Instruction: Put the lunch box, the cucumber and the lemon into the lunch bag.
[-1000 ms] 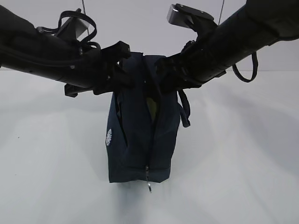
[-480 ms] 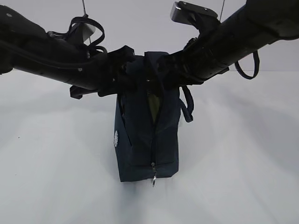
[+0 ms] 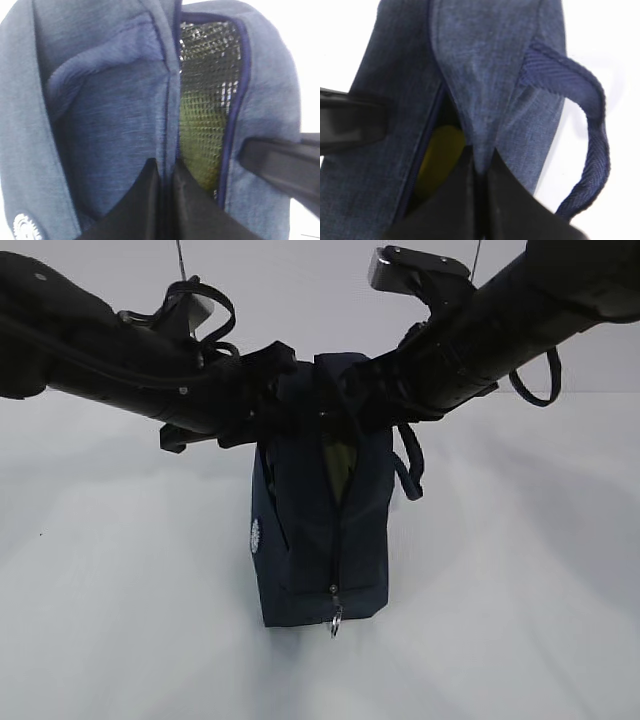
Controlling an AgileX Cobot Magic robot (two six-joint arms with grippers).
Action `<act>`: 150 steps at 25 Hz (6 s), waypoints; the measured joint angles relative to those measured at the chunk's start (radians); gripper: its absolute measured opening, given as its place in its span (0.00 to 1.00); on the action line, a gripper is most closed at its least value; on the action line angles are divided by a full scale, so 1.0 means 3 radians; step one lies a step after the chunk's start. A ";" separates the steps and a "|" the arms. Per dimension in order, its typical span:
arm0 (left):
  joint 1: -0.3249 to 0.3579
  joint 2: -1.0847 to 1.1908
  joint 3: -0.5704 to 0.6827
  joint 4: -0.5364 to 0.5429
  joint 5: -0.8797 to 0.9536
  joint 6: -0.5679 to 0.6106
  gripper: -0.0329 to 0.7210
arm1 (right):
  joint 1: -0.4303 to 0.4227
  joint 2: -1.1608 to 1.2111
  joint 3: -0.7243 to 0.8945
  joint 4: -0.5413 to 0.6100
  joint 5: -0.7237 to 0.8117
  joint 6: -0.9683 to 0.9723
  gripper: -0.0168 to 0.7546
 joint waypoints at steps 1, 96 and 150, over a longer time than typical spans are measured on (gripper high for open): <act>0.0000 0.0011 0.0000 -0.0007 0.0000 0.0000 0.05 | 0.0000 0.0000 0.0000 -0.0033 0.0000 0.0017 0.05; 0.0165 -0.3449 0.1338 0.1685 0.1445 -0.0567 0.64 | 0.0000 -0.3054 0.1541 -0.0291 0.1385 0.0491 0.77; 0.0165 -0.3449 0.1338 0.1684 0.1049 -0.0572 0.61 | 0.2084 -0.0735 0.1785 -0.3827 -0.0453 0.5239 0.77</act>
